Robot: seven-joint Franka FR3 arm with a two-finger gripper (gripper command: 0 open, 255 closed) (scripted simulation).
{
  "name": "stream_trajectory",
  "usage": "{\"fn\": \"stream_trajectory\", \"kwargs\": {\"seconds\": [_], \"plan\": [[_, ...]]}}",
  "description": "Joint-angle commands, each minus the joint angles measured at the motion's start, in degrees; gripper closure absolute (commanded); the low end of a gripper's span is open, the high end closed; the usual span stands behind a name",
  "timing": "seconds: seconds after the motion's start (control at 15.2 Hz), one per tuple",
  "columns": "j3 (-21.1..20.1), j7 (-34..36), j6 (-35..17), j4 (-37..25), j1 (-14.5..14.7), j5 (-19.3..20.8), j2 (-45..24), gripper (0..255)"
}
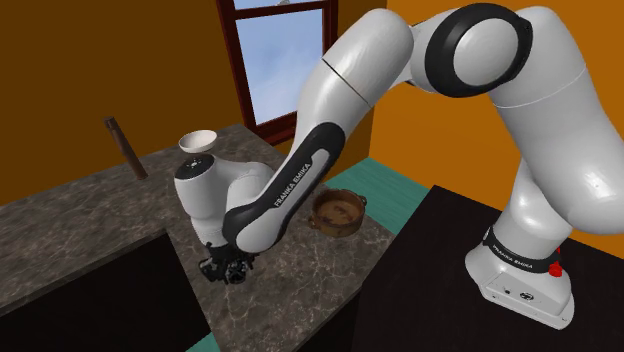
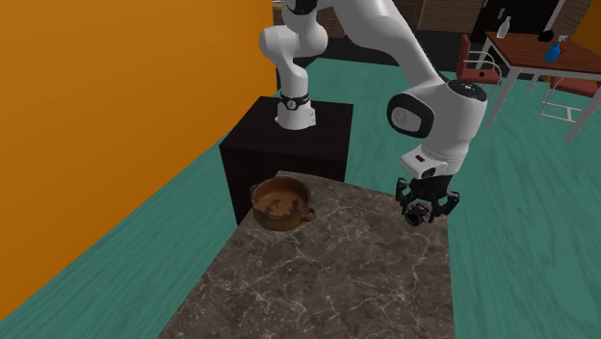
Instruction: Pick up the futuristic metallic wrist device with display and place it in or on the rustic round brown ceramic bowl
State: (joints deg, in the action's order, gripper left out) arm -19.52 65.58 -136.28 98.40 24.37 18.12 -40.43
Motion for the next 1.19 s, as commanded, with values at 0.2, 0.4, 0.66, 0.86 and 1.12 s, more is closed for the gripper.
{"fn": "stream_trajectory", "kwargs": {"seconds": [0.2, 0.4, 0.66, 0.86, 1.12], "plan": [[-0.87, -0.62, 2.33, 0.26, -0.65, -0.99, 2.61, 255], [-1.38, -0.99, 3.82, 0.26, -1.0, -1.62, 4.14, 255], [-1.83, -2.73, 2.3, 5.35, -3.58, -2.46, 7.84, 255], [-2.09, -5.49, -0.72, 12.32, -7.17, -3.43, 12.03, 255], [-2.29, -9.92, -4.22, 20.5, -11.91, -5.01, 17.11, 255]]}}
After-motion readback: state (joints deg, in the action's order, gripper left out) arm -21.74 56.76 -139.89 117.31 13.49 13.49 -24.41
